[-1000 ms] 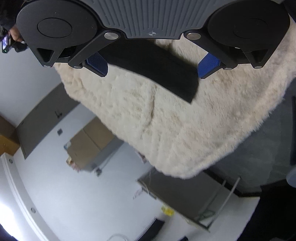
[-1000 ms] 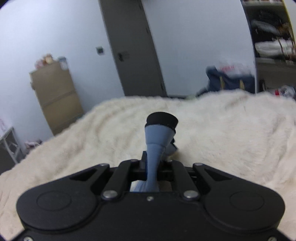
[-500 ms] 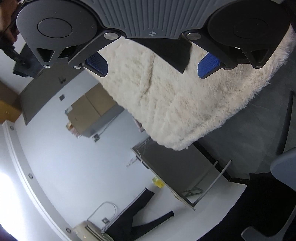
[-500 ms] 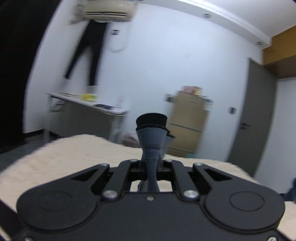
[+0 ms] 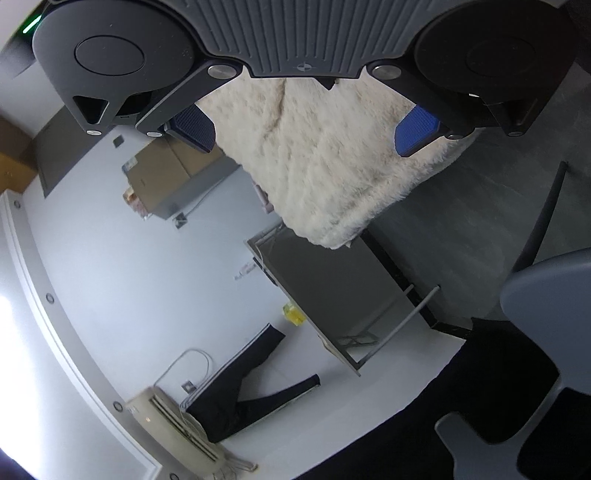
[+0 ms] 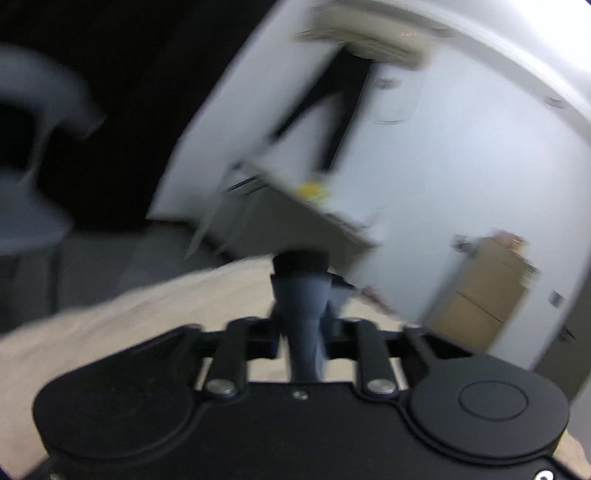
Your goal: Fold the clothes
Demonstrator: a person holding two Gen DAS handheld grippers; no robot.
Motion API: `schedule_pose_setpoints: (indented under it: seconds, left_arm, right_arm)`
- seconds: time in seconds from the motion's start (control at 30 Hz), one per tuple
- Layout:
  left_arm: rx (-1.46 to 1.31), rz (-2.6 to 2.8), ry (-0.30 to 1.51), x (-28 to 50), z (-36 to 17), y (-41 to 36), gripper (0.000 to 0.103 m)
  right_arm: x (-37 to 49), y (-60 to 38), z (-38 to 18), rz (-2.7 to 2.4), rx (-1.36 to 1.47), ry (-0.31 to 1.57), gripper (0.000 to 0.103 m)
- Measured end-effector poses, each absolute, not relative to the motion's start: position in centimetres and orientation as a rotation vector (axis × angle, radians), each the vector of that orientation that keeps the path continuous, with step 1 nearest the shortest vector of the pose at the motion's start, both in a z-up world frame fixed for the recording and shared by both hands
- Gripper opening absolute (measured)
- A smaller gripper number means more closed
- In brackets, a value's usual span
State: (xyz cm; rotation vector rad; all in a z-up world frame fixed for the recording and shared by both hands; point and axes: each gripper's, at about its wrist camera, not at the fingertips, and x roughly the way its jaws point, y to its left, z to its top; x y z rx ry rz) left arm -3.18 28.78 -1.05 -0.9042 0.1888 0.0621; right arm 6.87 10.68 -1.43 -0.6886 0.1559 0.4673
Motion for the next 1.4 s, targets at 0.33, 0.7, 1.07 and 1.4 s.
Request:
schedule_pose_setpoints:
  seconds: [0.33,0.7,1.07,1.4]
  left_arm:
    - [-0.905,0.079,0.177,-4.2,-0.9,29.7,0.103]
    - [-0.746,0.03,0.327,-1.0,-0.5,26.7,0.103]
    - [-0.767,0.026,0.364,-0.5,-1.4,26.8,0.103]
    - [-0.706,0.005,0.39,0.3,-1.0,25.8,0.103]
  right_arm:
    - [3.7,9.1,-3.2,0.717,-0.728,0.143,0.072]
    - [14.7,-21.2,-2.4,0.067,-0.181,0.472,0.045]
    - [12.9,-27.6,-4.1,0.293,-0.235,0.818,0.002]
    - [12.1,-23.4,-5.0,0.403,-0.627,0.544,0.017]
